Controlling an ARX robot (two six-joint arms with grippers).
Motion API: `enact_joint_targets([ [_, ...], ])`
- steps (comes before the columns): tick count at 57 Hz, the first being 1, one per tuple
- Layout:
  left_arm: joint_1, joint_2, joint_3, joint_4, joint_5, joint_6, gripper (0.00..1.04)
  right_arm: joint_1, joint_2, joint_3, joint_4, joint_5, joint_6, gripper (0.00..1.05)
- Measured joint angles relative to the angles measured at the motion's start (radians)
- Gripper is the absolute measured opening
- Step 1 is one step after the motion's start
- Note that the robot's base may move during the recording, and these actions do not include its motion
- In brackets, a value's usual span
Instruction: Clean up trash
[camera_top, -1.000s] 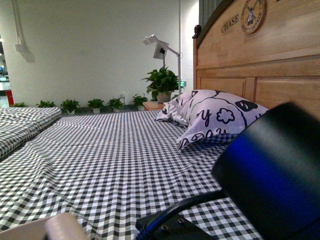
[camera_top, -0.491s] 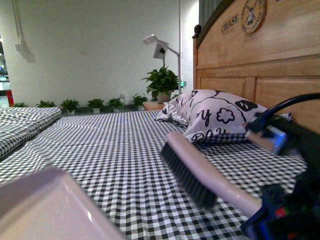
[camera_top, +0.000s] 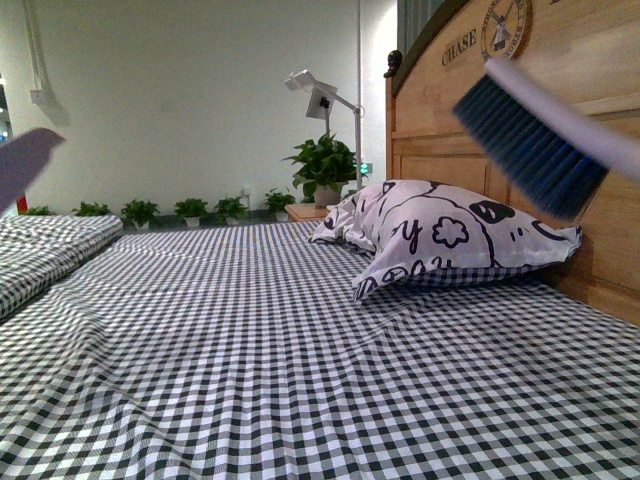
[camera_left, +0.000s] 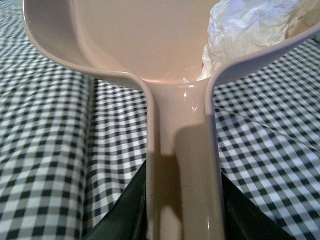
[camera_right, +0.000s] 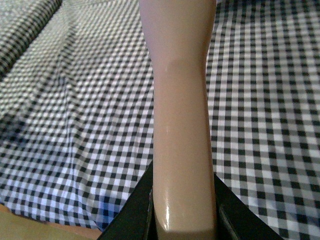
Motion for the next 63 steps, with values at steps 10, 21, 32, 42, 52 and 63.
enact_joint_targets([
  [10,0.020,-0.107,-0.008,-0.004,-0.018,-0.140,0.27,-0.033,-0.128,0.011,-0.008,-0.088,0.040,0.19],
  [21,0.023,-0.280,-0.055,-0.064,0.077,-0.183,0.27,-0.060,-0.239,0.015,0.006,-0.117,0.104,0.19],
  [32,0.079,-0.436,-0.085,-0.140,0.185,-0.227,0.27,-0.097,-0.326,0.015,0.017,-0.105,0.170,0.19],
  [42,0.145,-0.526,-0.089,-0.192,0.311,-0.258,0.27,-0.117,-0.375,0.015,0.020,-0.096,0.211,0.19],
  [52,0.172,-0.552,-0.091,-0.200,0.375,-0.265,0.27,-0.104,-0.391,0.031,0.006,-0.062,0.214,0.19],
  [63,0.173,-0.552,-0.098,-0.207,0.376,-0.265,0.27,-0.085,-0.378,0.034,0.000,-0.001,0.212,0.19],
])
